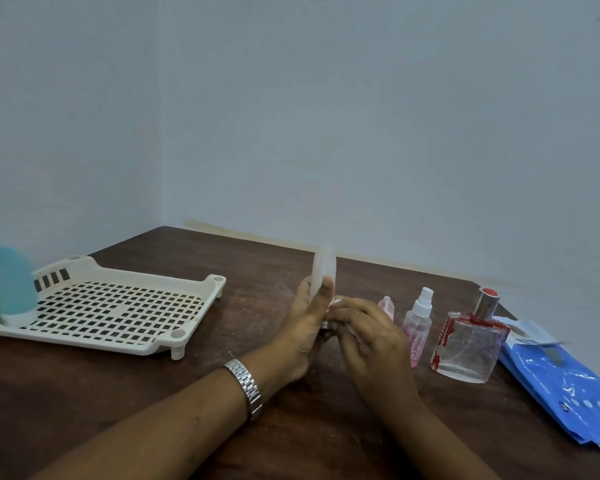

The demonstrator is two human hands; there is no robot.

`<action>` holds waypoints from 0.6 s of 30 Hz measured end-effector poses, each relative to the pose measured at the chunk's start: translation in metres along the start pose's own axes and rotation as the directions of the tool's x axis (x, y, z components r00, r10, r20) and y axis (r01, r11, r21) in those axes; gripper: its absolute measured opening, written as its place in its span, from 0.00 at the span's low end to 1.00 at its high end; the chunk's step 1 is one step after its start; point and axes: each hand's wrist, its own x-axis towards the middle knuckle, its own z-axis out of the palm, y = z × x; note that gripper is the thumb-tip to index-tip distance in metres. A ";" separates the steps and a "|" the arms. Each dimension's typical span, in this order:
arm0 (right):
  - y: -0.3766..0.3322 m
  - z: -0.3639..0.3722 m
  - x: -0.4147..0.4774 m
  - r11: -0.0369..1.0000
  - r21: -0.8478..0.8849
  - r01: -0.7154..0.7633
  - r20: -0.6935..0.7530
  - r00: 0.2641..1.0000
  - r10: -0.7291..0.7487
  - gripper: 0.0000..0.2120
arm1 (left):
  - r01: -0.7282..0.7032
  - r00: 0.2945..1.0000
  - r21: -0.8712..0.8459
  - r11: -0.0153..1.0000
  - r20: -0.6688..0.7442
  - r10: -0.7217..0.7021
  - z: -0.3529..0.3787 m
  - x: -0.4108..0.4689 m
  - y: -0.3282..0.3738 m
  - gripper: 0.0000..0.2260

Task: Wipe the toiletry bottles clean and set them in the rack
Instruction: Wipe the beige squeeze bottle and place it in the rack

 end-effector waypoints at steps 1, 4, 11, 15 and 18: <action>-0.001 0.001 0.001 0.999 0.018 -0.027 -0.003 1.000 0.027 0.13 | -0.028 1.000 0.006 1.000 0.003 0.028 0.000 0.000 0.000 0.44; -0.004 0.002 0.002 0.983 0.120 -0.137 0.008 0.990 0.137 0.11 | -0.073 0.997 0.015 0.997 0.040 0.073 -0.002 0.002 0.002 0.46; -0.003 0.003 0.001 0.615 0.515 -0.596 0.282 0.796 0.535 0.05 | -0.044 0.992 0.030 0.999 0.117 0.040 -0.001 0.001 0.003 0.52; -0.006 0.002 0.002 0.214 0.680 -0.701 0.463 0.637 0.617 0.07 | -0.032 0.991 0.076 0.997 0.130 0.022 0.003 -0.004 0.003 0.46; -0.009 0.001 0.004 0.009 0.719 -0.695 0.546 0.573 0.612 0.08 | -0.033 0.994 0.093 0.995 0.102 0.024 0.003 -0.005 0.002 0.39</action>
